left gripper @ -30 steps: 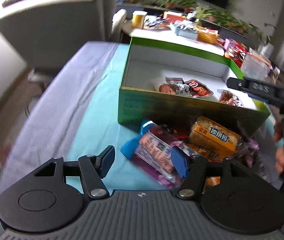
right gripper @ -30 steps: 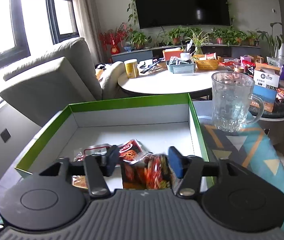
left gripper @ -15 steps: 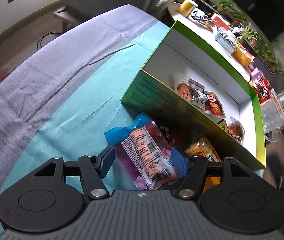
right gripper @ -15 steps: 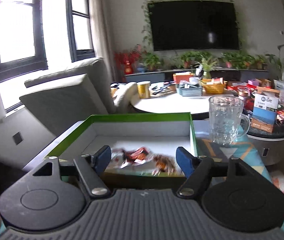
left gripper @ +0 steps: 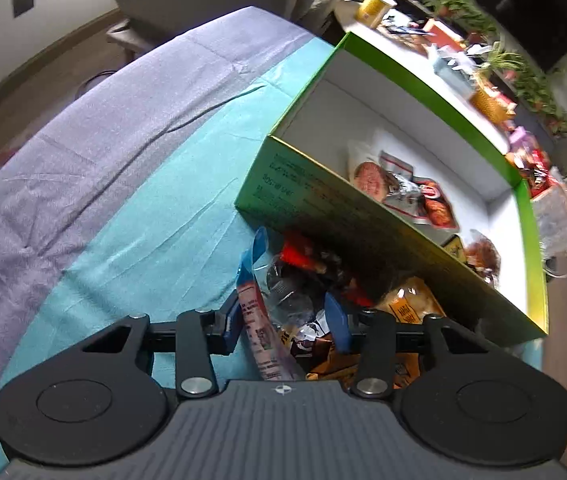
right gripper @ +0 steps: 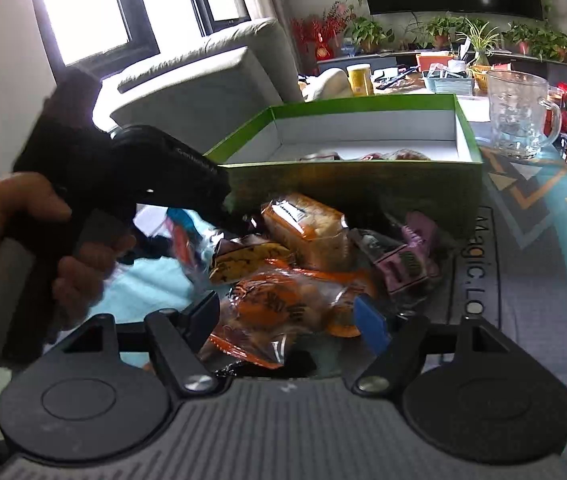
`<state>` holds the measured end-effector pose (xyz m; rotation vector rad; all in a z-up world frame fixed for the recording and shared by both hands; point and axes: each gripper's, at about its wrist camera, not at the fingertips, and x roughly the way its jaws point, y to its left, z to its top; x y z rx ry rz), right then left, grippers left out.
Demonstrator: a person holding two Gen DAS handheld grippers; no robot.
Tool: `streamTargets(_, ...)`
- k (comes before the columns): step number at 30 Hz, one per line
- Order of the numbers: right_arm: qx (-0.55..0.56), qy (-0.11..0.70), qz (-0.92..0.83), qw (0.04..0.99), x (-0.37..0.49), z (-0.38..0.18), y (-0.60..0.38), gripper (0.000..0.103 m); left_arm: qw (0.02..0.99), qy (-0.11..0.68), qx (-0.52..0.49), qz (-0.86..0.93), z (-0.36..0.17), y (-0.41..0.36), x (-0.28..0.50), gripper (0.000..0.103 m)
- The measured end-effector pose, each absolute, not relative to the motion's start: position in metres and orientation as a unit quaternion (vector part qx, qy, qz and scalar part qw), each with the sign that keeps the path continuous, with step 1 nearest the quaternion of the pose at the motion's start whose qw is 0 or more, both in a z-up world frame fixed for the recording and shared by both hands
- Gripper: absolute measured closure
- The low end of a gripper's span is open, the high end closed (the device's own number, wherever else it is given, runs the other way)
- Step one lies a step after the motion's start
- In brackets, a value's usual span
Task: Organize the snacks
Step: 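Grasp the blue-capped pack with the left tool while the right tool reaches an orange-printed bag, then lift the blue-capped pack into the box and open the left tool while the right tool grasps the orange bag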
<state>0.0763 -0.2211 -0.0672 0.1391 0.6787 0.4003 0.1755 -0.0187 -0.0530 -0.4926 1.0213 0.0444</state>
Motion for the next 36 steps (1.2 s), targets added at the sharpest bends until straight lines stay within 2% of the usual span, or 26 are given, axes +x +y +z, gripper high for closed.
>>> streamTargets(6, 0.051, 0.347, 0.179, 0.919, 0.087, -0.071, -0.204, 0.022, 0.849, 0.476, -0.229, 0.005, -0.048, -0.007, 0.165, 0.074)
streamTargets(8, 0.046, 0.346, 0.175, 0.921, 0.088, -0.072, -0.2, 0.022, 0.854, 0.471, -0.22, -0.001, -0.046, -0.006, 0.16, 0.08)
streamTargets(10, 0.03, 0.344, 0.17, 0.923, 0.084, -0.074, -0.2, 0.021, 0.859, 0.468, -0.208, -0.002, -0.043, -0.003, 0.155, 0.09)
streamTargets(11, 0.023, 0.342, 0.167, 0.924, 0.084, -0.075, -0.199, 0.022, 0.86, 0.466, -0.209, -0.01, -0.042, -0.001, 0.153, 0.092)
streamTargets(17, 0.03, 0.338, 0.166, 0.926, 0.081, -0.074, -0.204, 0.039, 0.869, 0.446, -0.212, -0.025, -0.033, 0.012, 0.138, 0.094)
streamTargets(36, 0.051, 0.259, 0.145, 0.953, 0.064, -0.035, -0.221, 0.041, 0.913, 0.356, -0.182, -0.078, 0.018, 0.005, 0.132, 0.094)
